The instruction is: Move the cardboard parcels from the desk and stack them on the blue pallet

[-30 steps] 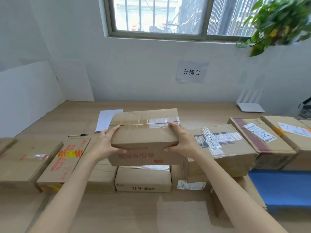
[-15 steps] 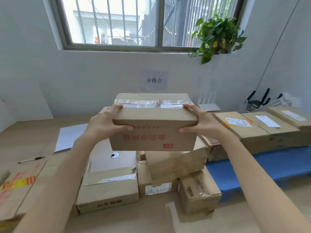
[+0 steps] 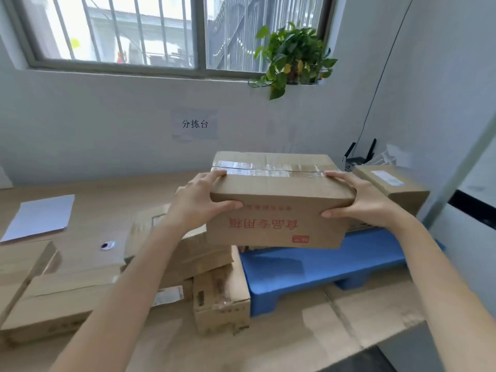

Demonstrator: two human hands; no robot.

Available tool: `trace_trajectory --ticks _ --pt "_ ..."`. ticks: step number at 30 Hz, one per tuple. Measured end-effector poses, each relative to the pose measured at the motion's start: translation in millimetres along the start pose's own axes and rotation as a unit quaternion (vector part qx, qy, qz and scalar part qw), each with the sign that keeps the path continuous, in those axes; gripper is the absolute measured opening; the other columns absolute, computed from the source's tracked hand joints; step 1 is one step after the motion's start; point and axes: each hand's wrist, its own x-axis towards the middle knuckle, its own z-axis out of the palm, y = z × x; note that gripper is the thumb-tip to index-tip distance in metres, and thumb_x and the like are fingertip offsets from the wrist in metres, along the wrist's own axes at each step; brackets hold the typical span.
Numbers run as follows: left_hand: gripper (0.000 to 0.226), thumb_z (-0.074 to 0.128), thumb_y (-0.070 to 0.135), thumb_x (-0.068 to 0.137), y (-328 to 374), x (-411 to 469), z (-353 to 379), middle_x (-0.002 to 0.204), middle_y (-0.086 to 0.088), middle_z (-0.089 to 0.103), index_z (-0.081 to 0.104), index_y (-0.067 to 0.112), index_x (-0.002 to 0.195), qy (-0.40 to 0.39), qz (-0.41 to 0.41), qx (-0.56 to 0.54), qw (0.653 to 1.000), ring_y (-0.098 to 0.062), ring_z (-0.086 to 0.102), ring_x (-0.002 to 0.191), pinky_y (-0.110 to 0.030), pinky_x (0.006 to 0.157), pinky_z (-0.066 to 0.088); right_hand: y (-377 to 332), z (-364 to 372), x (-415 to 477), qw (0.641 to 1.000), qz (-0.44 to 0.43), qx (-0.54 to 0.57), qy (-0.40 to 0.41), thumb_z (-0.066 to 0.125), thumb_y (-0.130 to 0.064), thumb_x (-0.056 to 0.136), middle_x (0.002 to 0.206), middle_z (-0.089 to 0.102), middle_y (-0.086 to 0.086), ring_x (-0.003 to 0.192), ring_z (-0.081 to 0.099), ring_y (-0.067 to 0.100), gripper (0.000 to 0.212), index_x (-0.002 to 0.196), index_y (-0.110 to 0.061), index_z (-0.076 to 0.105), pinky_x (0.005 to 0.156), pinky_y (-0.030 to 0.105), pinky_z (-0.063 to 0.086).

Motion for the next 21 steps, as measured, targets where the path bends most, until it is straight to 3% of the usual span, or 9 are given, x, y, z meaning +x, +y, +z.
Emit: trace_trajectory --ticks 2,7,13,21 --pt "0.081 0.070 0.064 0.070 21 -5 26 0.141 0.006 0.046 0.037 0.039 0.140 -0.005 -0.009 -0.006 1.000 -0.021 0.045 0.126 -0.041 0.100 0.039 25 -19 -6 1.000 0.005 0.002 -0.013 0.091 -0.027 0.060 0.136 0.044 -0.013 0.114 0.051 0.014 0.090 0.135 -0.045 0.045 0.083 0.029 0.051" --pt "0.081 0.069 0.067 0.068 54 -23 78 0.126 0.003 0.054 0.039 0.038 0.137 -0.044 -0.033 -0.011 0.998 -0.019 0.050 0.109 -0.038 0.085 0.044 85 -42 -17 0.998 0.017 0.020 -0.053 0.092 -0.023 0.057 0.135 0.044 -0.012 0.114 0.051 0.014 0.093 0.134 -0.045 0.045 0.087 0.033 0.052" --pt "0.081 0.074 0.062 0.067 69 -44 122 0.127 0.001 0.051 0.042 0.034 0.136 -0.077 -0.078 0.004 0.994 -0.022 0.049 0.119 -0.039 0.097 0.041 153 -29 -19 0.993 0.043 0.015 -0.109 0.094 -0.031 0.053 0.138 0.041 -0.015 0.116 0.050 0.015 0.093 0.129 -0.054 0.044 0.093 0.037 0.051" --pt "0.080 0.080 0.055 0.064 52 -53 176 0.125 0.001 0.048 0.042 0.032 0.132 -0.111 -0.142 -0.010 0.984 -0.023 0.048 0.117 -0.038 0.095 0.042 208 10 -6 0.987 0.056 -0.002 -0.152 0.093 -0.031 0.054 0.138 0.040 -0.008 0.117 0.048 0.017 0.096 0.129 -0.055 0.039 0.095 0.037 0.049"
